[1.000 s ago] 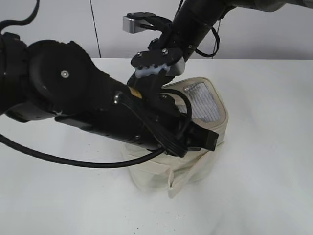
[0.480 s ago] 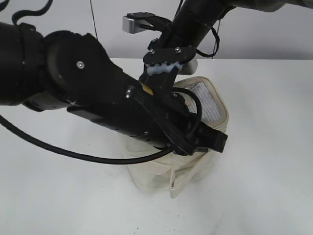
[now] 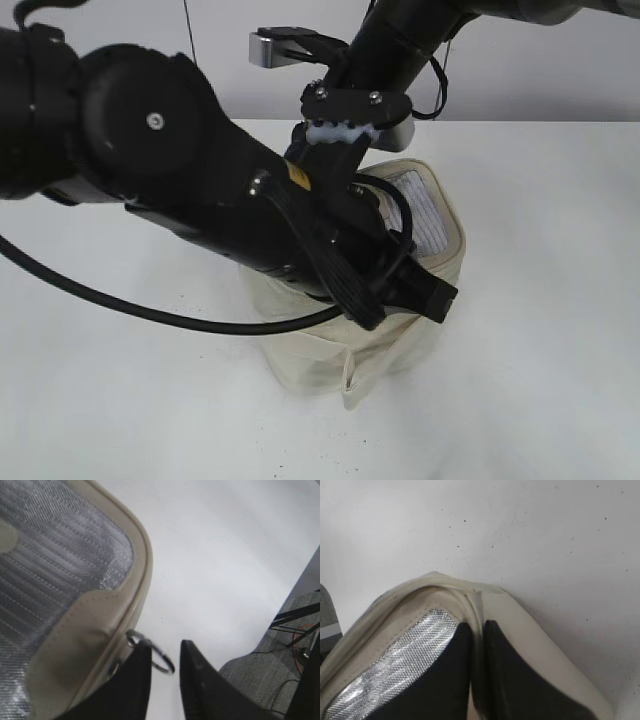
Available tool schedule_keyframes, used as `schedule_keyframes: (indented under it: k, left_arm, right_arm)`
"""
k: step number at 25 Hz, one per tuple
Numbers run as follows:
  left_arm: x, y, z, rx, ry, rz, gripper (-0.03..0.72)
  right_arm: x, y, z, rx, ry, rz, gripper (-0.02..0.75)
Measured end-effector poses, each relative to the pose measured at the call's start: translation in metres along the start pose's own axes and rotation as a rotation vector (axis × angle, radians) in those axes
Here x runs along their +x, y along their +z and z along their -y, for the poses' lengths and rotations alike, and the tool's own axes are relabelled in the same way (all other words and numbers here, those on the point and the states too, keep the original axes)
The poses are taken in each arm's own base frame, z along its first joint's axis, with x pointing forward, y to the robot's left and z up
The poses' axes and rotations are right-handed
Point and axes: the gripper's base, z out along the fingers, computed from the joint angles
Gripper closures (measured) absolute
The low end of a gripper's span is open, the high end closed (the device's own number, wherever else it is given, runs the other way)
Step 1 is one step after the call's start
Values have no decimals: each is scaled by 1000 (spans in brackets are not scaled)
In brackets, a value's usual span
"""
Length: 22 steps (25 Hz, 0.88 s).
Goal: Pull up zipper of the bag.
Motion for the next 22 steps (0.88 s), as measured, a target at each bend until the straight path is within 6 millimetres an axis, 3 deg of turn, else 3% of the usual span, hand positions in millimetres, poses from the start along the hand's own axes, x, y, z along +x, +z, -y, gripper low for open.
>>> schedule_keyframes:
  k: [2,5,8,10,15,22]
  left_arm:
    - [-2,-8,1,-7,46,7,463]
    - [-7,-23,1,-19,97,31,321]
    - [-14,-41,-4,-35,108,78,263]
    - [-18,-50,-12,-54,95,99,253]
    - [-25,-61,-46,-124,22,119,245]
    - [-50,-76,-93,-226,-21,183,188]
  right_arm:
    - [0,0,0,-4,17,-1,631]
    - [0,0,-1,-6,60,1,475]
    - [0,-2,0,7,99,-6,312]
    - [1,-5,0,23,111,-10,251]
    - [1,-34,0,83,121,14,213]
    - [25,-81,35,186,218,26,211]
